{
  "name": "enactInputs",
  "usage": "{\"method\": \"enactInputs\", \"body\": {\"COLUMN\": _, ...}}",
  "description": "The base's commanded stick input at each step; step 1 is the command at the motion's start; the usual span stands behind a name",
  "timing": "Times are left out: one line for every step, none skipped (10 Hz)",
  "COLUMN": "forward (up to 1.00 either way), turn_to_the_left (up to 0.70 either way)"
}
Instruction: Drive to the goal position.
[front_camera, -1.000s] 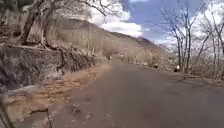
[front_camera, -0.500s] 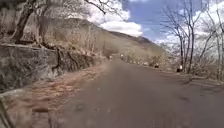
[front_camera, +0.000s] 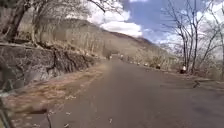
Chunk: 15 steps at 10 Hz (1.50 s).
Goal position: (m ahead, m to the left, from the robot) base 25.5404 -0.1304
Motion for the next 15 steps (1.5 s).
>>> {"method": "enactInputs", "body": {"forward": 0.70, "turn_to_the_left": 0.00}}
{"method": "enactInputs", "body": {"forward": 0.70, "turn_to_the_left": 0.00}}
{"method": "enactInputs", "body": {"forward": 0.70, "turn_to_the_left": 0.00}}
{"method": "enactInputs", "body": {"forward": 0.70, "turn_to_the_left": 0.00}}
{"method": "enactInputs", "body": {"forward": 0.70, "turn_to_the_left": 0.00}}
{"method": "enactInputs", "body": {"forward": 0.70, "turn_to_the_left": 0.00}}
{"method": "enactInputs", "body": {"forward": 0.70, "turn_to_the_left": 0.00}}
{"method": "enactInputs", "body": {"forward": 0.70, "turn_to_the_left": 0.00}}
{"method": "enactInputs", "body": {"forward": 0.70, "turn_to_the_left": 0.00}}
{"method": "enactInputs", "body": {"forward": 0.70, "turn_to_the_left": 0.00}}
{"method": "enactInputs", "body": {"forward": 0.70, "turn_to_the_left": 0.00}}
{"method": "enactInputs", "body": {"forward": 0.70, "turn_to_the_left": 0.00}}
{"method": "enactInputs", "body": {"forward": 0.70, "turn_to_the_left": 0.00}}
{"method": "enactInputs", "body": {"forward": 0.70, "turn_to_the_left": 0.00}}
{"method": "enactInputs", "body": {"forward": 0.70, "turn_to_the_left": 0.00}}
